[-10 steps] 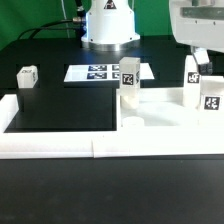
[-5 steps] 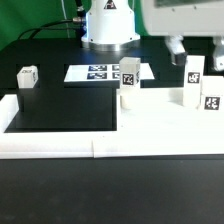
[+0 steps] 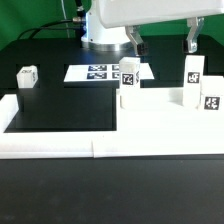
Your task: Assemble square table
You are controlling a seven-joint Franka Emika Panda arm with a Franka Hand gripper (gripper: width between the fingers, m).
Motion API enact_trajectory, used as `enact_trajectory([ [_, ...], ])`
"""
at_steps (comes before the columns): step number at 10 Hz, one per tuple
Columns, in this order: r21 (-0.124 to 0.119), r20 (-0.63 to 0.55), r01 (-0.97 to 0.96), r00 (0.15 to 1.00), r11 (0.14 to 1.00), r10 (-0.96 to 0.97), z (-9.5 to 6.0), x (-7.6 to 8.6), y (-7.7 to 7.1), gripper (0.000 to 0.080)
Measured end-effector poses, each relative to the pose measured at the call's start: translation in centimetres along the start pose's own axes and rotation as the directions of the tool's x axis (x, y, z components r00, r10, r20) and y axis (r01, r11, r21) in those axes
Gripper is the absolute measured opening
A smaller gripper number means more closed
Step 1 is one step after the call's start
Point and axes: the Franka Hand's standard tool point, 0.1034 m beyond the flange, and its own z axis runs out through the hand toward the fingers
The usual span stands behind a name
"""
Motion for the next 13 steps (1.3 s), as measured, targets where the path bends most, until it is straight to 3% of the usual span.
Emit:
enact_trajectory([
  [2, -0.001, 0.0, 0.096, 0.995, 0.995, -0.096, 0.0, 0.0, 0.0, 0.0649],
  [4, -0.005, -0.004, 0.344, 0.939, 0.939, -0.344, -0.1, 0.0, 0.9, 0.0649],
  [7, -0.016, 0.003, 0.699, 0.715, 0.715, -0.699, -2.6, -2.6, 11.1, 0.0649],
  [8, -0.01, 0.006, 0.742, 0.67, 0.67, -0.742, -3.0, -3.2, 14.9, 0.0649],
  [9, -0.011, 0.007, 0.754, 0.657, 0.656, -0.754, -3.3, -3.0, 17.6, 0.0649],
  [10, -0.015, 0.004, 0.747, 0.665, 0.665, -0.747, -3.5, -2.4, 18.9, 0.0649],
  [13, -0.01, 0.043, 0.737, 0.675, 0.675, -0.736, -3.2, -2.9, 18.4, 0.0649],
])
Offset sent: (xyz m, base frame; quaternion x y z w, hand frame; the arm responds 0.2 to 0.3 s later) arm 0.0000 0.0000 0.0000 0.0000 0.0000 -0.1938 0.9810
